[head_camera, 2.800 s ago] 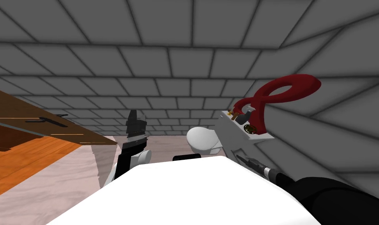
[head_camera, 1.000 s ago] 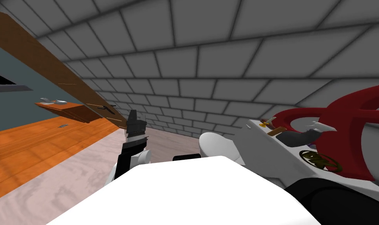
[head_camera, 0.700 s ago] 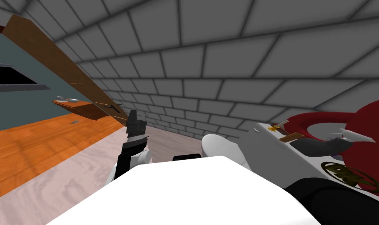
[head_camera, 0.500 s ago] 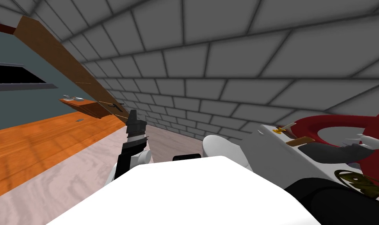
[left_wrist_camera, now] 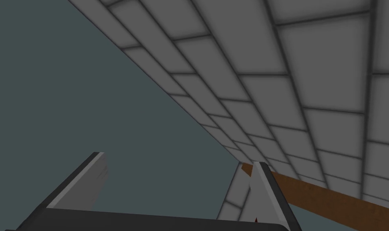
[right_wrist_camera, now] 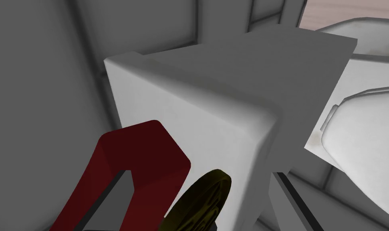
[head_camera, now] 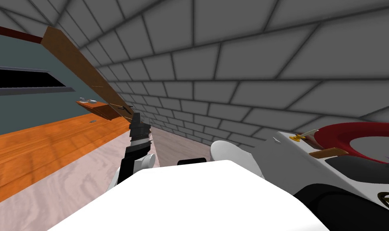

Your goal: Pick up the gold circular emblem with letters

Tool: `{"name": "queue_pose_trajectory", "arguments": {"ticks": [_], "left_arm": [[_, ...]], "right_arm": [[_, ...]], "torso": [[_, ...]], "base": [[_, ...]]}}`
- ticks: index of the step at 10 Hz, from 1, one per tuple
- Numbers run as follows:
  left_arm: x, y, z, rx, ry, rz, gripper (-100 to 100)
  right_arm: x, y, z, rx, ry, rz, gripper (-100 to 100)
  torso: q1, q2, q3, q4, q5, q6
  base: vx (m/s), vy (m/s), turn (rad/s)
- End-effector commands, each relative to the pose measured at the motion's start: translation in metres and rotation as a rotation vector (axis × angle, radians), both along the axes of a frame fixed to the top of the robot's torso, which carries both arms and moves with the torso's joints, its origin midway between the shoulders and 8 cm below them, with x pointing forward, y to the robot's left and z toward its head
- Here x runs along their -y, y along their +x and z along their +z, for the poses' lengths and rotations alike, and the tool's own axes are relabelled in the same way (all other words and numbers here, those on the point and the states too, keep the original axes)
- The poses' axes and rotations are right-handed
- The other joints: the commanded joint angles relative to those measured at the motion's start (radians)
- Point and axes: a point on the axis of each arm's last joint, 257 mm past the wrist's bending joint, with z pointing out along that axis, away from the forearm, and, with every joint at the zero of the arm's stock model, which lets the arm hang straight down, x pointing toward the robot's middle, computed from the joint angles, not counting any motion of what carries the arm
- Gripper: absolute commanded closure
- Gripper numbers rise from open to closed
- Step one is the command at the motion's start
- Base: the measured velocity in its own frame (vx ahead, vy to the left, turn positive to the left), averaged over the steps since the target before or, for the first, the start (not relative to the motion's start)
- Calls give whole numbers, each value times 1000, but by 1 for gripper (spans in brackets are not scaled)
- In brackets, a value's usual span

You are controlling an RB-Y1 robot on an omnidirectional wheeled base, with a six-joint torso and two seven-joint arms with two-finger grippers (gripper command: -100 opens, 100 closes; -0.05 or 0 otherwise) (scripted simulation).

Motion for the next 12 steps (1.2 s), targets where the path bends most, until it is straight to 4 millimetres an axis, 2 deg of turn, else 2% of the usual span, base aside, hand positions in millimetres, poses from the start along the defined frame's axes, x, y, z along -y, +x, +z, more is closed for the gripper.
{"name": "queue_pose_trajectory", "arguments": {"ticks": [1,3,5,6,7,8,10,11,12], "left_arm": [[0,0,0,0,0,0,0],[0,0,0,0,0,0,0],[0,0,0,0,0,0,0],[0,0,0,0,0,0,0],[0,0,0,0,0,0,0],[0,0,0,0,0,0,0],[0,0,0,0,0,0,0],[0,0,0,0,0,0,0],[0,0,0,0,0,0,0]], "right_arm": [[9,3,14,0,-23,2,-100],[10,-3,16,-3,-29,-10,-100],[22,-12,40,-30,-75,-29,-100],[19,-10,33,-21,-61,-25,-100],[20,-10,34,-24,-64,-25,0],[16,-25,29,-43,-55,-39,-100],[13,-24,24,-17,-44,-53,-100],[10,-42,20,-54,-39,-62,-100],[7,-44,15,-51,-28,-70,-100]], "torso": [[0,0,0,0,0,0],[-1,-1,-1,-1,2,-2],[-1,-1,-1,0,1,-3],[-1,-3,-2,-1,1,-3],[-1,-2,-1,-1,1,-2],[-2,-1,-1,0,1,-2],[-3,3,1,1,1,-2],[-3,3,1,1,1,-2],[-4,3,2,1,-1,-4]], "base": [[55,40,42],[9,7,9],[29,20,114],[22,9,26],[0,0,0],[-42,-7,182],[-41,-13,65],[-54,-9,215],[-51,-10,115]]}}
